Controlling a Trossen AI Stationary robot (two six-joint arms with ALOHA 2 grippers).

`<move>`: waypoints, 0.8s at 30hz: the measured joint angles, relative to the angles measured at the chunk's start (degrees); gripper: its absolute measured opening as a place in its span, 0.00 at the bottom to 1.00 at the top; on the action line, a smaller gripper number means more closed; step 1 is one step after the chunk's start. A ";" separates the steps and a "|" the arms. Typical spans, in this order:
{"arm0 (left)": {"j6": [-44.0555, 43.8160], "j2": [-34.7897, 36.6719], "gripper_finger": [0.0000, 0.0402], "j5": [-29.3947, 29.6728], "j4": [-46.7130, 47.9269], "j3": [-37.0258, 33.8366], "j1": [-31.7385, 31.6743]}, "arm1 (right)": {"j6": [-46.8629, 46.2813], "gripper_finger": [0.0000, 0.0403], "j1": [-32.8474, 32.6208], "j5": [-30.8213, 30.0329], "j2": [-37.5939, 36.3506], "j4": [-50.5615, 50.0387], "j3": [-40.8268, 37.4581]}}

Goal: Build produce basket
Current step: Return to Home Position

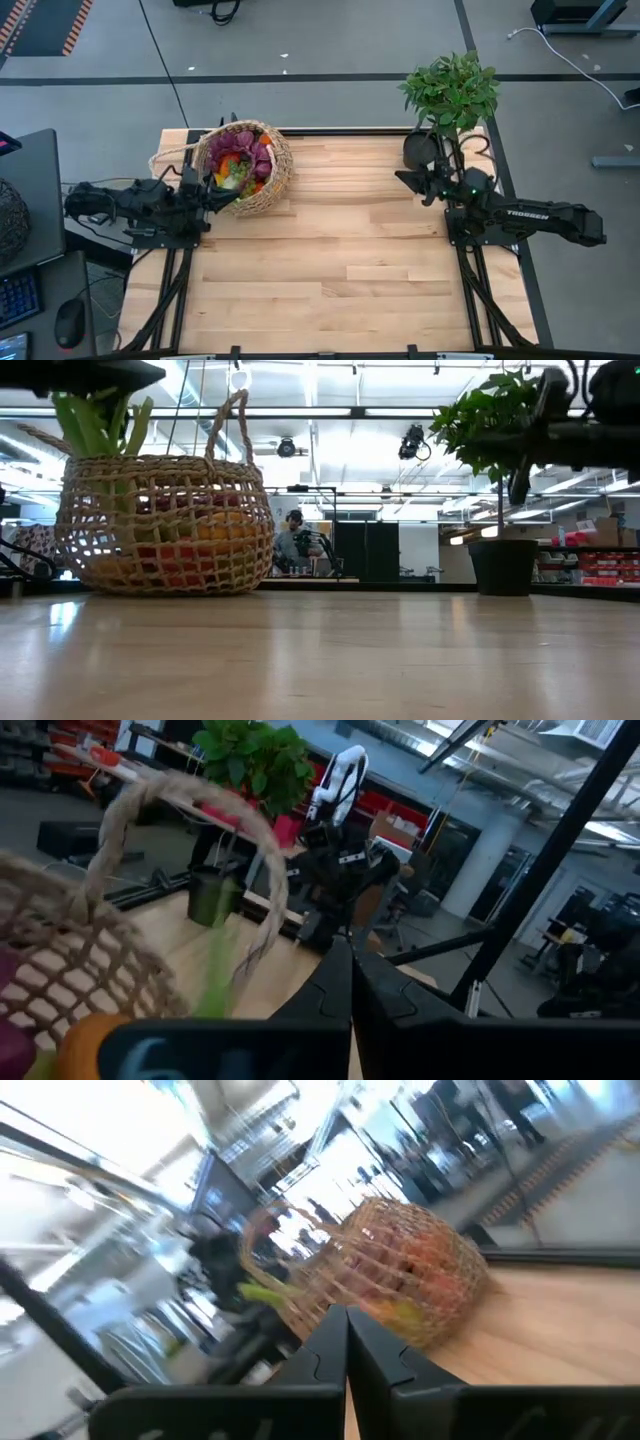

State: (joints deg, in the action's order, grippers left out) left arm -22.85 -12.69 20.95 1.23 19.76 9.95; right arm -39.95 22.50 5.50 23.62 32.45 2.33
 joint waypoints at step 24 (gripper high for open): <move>-4.17 12.09 0.00 -0.86 0.63 -14.92 -0.16 | 4.17 0.04 -0.26 -1.26 0.74 -7.17 -1.97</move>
State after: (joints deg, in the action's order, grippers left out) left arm -27.01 -0.60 20.09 1.86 4.84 9.79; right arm -35.78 22.24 4.24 24.36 25.28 0.36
